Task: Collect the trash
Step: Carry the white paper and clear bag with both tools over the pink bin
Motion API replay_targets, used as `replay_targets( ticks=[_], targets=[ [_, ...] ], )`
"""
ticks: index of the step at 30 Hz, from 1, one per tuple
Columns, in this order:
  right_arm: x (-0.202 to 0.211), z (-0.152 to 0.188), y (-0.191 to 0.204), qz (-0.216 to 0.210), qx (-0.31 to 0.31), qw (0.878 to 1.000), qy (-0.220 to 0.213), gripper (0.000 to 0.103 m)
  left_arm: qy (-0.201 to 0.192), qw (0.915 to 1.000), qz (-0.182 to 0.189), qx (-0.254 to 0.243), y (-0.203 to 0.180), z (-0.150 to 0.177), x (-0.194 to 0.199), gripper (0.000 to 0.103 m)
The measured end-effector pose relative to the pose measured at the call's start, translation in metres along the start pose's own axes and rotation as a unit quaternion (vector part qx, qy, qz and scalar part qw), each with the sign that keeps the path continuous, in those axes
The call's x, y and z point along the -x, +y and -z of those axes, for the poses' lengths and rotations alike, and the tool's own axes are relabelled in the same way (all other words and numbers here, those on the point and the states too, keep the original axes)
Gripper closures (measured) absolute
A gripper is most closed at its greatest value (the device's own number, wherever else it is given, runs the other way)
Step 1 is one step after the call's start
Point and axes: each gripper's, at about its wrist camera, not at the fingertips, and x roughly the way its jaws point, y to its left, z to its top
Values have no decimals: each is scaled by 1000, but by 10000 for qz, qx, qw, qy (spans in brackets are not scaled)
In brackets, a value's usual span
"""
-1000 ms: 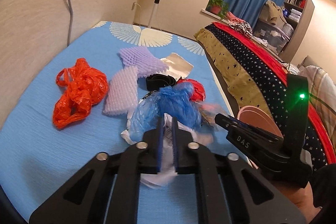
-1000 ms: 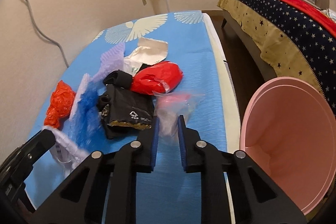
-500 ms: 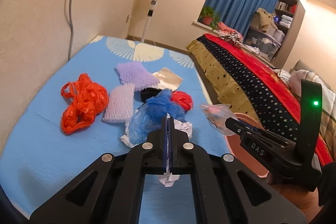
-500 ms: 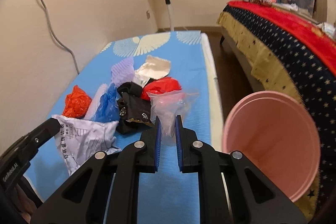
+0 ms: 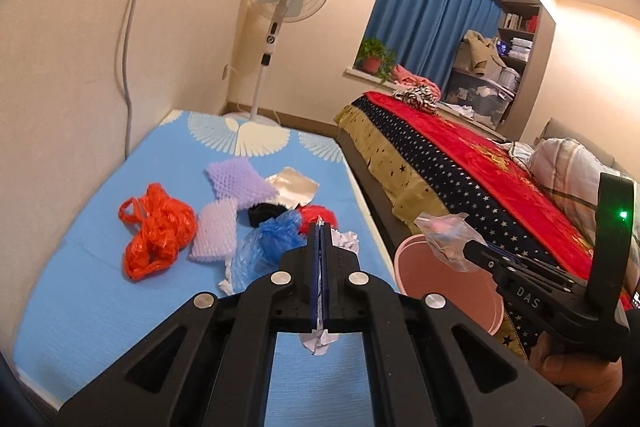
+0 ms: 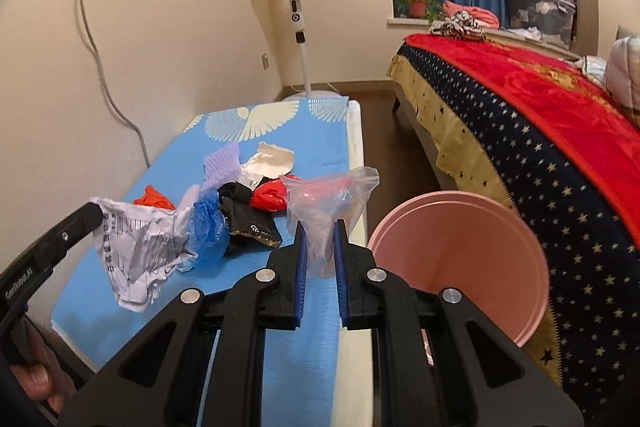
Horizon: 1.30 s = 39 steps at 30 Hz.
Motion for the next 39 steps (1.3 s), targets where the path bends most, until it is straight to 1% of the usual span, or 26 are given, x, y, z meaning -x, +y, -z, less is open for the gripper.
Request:
replay_targets(
  ticks=[5, 10, 14, 17, 22, 26, 31, 33, 36, 39],
  targets=[
    [20, -8, -8, -7, -73, 9999, -132, 90, -71, 9999, 58, -56, -8, -2, 8, 103],
    [42, -22, -19, 22, -101, 9995, -283, 90, -133, 9996, 213, -136, -20, -12, 16, 103],
    [52, -37, -34, -51, -192, 9993, -304, 90, -129, 9991, 363, -170, -33, -23, 13, 103],
    [58, -51, -46, 1, -198, 9993, -329, 90, -99, 9985, 480, -248, -47, -31, 8, 103],
    [65, -72, -71, 188, -159, 9984, -512, 90, -139, 9970, 649, -392, -72, -46, -7, 103],
    [61, -78, -90, 438, -180, 9969, -631, 90, -100, 9958, 787, -462, -89, -53, -24, 103],
    [47, -67, -115, 669, -413, 9950, -610, 90, 0, 9939, 926, -593, -109, -48, -51, 103],
    [40, -64, -124, 681, -576, 9945, -548, 90, 46, 9935, 960, -605, -114, -42, -60, 103],
    [31, -59, -130, 780, -642, 9935, -527, 90, 175, 9927, 1032, -594, -122, -28, -78, 103],
    [24, -56, -137, 793, -750, 9928, -490, 90, 228, 9921, 1033, -680, -130, -18, -90, 103]
  ],
)
